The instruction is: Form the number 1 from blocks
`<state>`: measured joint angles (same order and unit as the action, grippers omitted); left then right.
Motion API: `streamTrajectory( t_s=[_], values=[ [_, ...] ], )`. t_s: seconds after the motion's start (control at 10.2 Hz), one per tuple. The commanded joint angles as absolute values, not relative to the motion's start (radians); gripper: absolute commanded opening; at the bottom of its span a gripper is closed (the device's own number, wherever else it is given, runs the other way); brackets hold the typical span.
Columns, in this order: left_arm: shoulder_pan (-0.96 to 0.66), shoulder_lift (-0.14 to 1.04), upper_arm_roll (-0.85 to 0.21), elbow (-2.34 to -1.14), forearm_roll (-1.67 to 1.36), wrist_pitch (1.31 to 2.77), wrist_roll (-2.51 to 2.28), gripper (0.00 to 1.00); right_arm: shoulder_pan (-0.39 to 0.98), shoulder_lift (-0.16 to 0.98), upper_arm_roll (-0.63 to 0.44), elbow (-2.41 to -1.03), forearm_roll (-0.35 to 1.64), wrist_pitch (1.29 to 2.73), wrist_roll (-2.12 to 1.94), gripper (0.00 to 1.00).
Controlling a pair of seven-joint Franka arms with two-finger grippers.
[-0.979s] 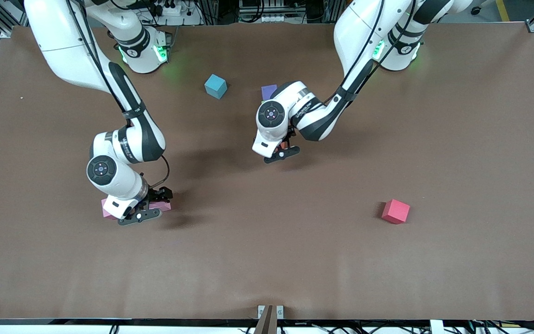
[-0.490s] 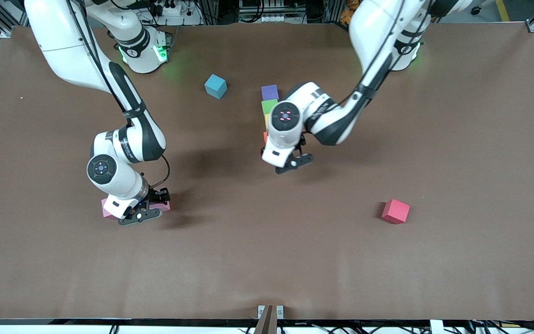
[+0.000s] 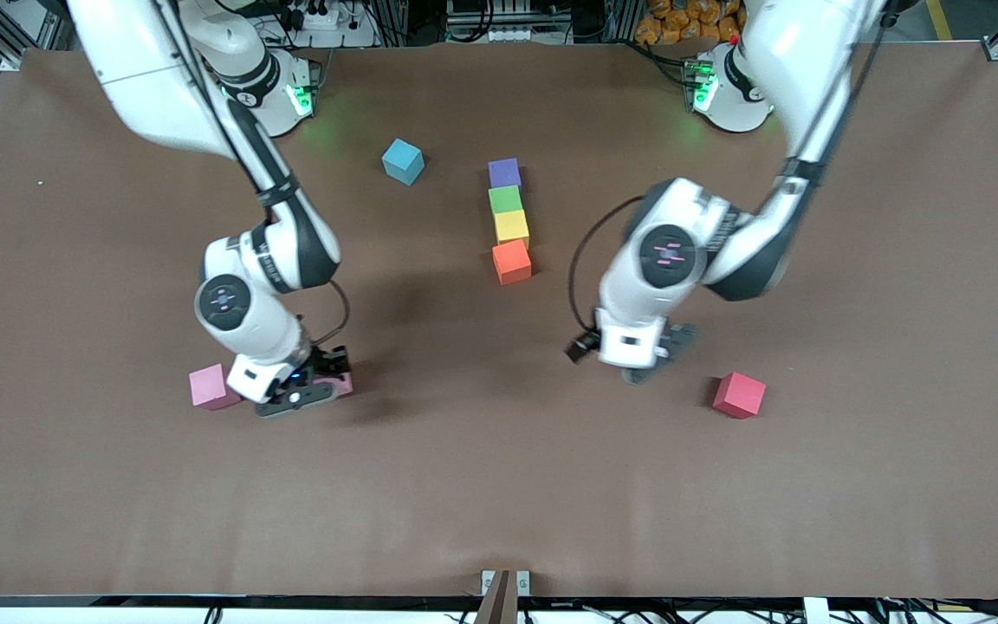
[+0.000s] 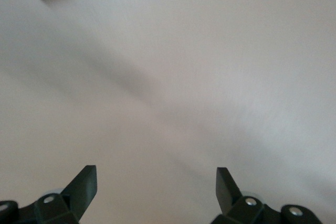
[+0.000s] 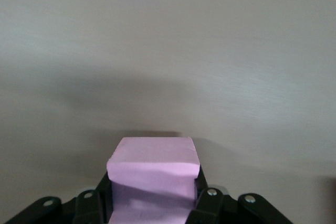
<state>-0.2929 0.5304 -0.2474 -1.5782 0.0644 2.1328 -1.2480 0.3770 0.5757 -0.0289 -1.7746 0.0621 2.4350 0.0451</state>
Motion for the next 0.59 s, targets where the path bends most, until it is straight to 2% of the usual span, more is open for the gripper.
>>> streamTrajectory(
  t_s=[0.0, 0.29, 0.49],
  values=[
    [-0.188, 0.440, -0.258, -1.598, 0.122, 2.086, -1.263, 1.00, 0.501, 0.566, -0.032, -1.708, 0.077, 2.367, 0.203, 0.00],
    [-0.068, 0.413, -0.261, -1.598, 0.225, 2.045, -1.081, 1.00, 0.674, 0.574, -0.034, -1.672, 0.074, 2.332, 0.378, 0.00],
    [-0.011, 0.396, -0.261, -1.600, 0.225, 2.016, -0.925, 1.00, 0.774, 0.636, -0.034, -1.574, 0.066, 2.266, 0.501, 0.00]
  ],
)
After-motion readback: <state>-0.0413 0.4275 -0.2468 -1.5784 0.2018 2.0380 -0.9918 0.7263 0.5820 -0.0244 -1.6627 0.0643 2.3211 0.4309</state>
